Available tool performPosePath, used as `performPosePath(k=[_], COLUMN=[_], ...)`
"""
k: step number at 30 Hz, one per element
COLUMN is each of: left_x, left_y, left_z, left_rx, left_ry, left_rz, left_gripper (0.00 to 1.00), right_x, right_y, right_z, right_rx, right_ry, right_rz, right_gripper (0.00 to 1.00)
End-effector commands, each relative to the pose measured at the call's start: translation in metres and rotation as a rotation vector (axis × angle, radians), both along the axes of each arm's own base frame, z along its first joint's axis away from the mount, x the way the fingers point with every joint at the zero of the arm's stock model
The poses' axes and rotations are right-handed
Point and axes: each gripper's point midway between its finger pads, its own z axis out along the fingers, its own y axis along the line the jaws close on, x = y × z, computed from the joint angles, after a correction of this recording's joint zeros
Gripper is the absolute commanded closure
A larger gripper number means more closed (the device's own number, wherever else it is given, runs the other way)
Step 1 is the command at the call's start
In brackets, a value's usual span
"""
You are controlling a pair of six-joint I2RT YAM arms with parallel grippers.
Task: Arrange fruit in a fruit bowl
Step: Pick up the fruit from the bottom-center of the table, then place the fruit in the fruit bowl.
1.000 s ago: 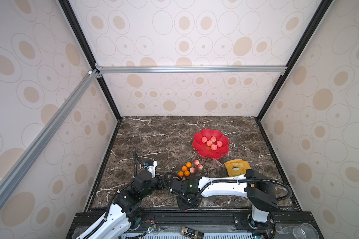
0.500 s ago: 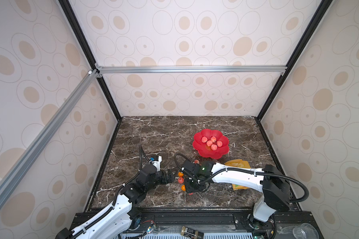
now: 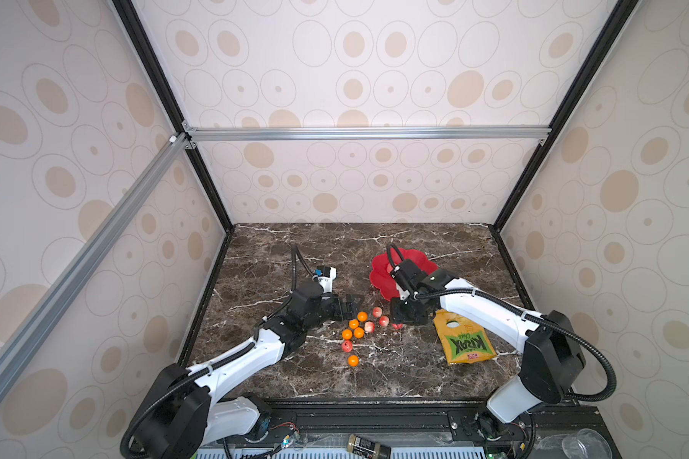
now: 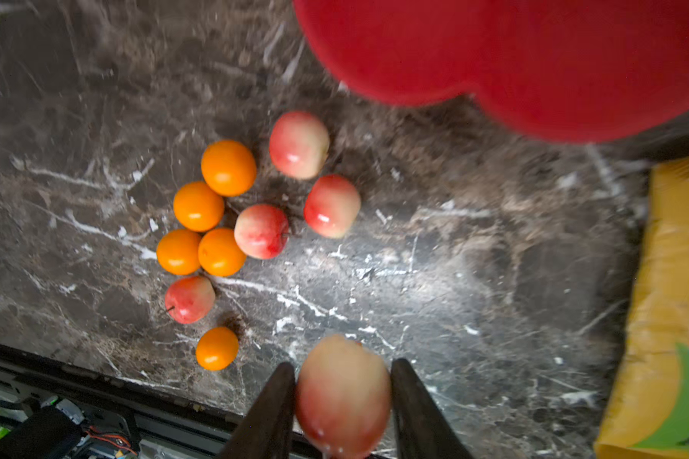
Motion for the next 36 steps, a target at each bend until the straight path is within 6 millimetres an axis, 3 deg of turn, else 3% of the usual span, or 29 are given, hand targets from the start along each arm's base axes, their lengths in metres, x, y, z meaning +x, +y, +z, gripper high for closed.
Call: performPosePath(k=[1,8,15,24,36], left_x=[0.022,0.057,0.08,0.088,0.081], left_y=[-0.024,-0.056,-0.08,-0.081,-0.075], left_z=[0.027,0.027,0.023,0.009,-0.001], left_rx=[-0.019,-0.026,-0.048,-0.016,-0.031], left_ry=[-0.107,-0.131,-0.126,-0.113,-0.105], left_rz=[-0.063,-0.102,-0.131,-0.115,-0.108], left_gripper=[0.01,0.01,0.01,0.01,0.01], right_x=[0.027,0.083,0.117,0.12,0.121], right_y=[-0.02,-0.046,-0.063,-0.062,-0.064], right_z=[0.014,0.015,0.0,-0.022,-0.05], right_rx=[-0.033,-0.064,-0.171,-0.171,-0.197], right_ry=[-0.036,-0.05,-0.043,0.015,0.061], right_rz=[0.003,-0.049,-0.049,-0.021,-0.014], right_gripper=[0.59,0.59,0.59,0.59,0.59])
